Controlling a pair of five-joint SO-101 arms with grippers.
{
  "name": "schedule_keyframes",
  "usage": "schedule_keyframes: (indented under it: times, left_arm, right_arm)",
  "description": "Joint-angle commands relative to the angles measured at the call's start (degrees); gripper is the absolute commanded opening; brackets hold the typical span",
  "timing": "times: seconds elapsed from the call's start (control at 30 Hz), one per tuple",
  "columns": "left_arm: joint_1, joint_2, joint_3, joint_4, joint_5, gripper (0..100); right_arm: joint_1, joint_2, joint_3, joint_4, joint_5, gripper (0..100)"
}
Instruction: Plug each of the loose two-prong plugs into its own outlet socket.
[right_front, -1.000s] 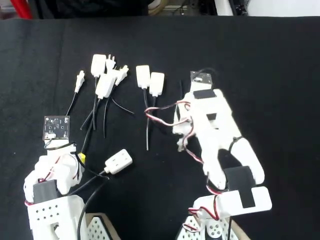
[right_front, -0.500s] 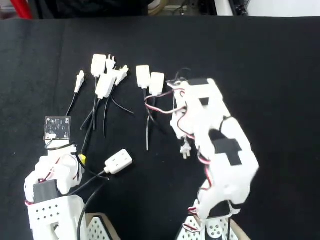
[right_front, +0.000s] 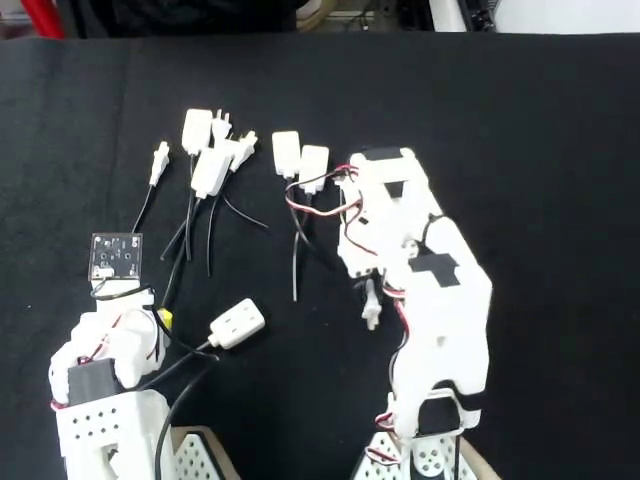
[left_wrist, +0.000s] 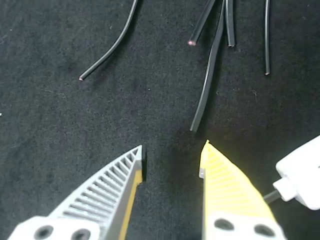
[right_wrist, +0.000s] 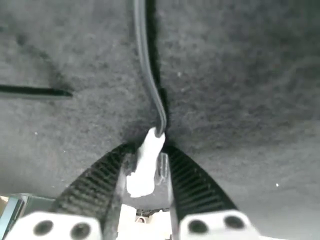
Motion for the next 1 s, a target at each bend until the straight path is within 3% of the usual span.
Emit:
schedule_keyframes:
  times: [0.0, 0.6, 0.97]
  left_arm:
    - [0.7, -0.4, -0.4, -1.0, -0.5, 20]
    - [0.7, -0.4, -0.4, -1.0, -0.5, 20]
    - [0.7, -0.4, -0.7, -1.0, -0.5, 20]
  right_arm:
    - [-1.3, 3.7, -1.3, 0.2, -0.5, 4.9]
    - [-1.2, 0.5, -2.8, 0.8, -1.6, 1.5]
    - [-0.9, -37.4, 10.2, -0.4, 0.1, 1.5]
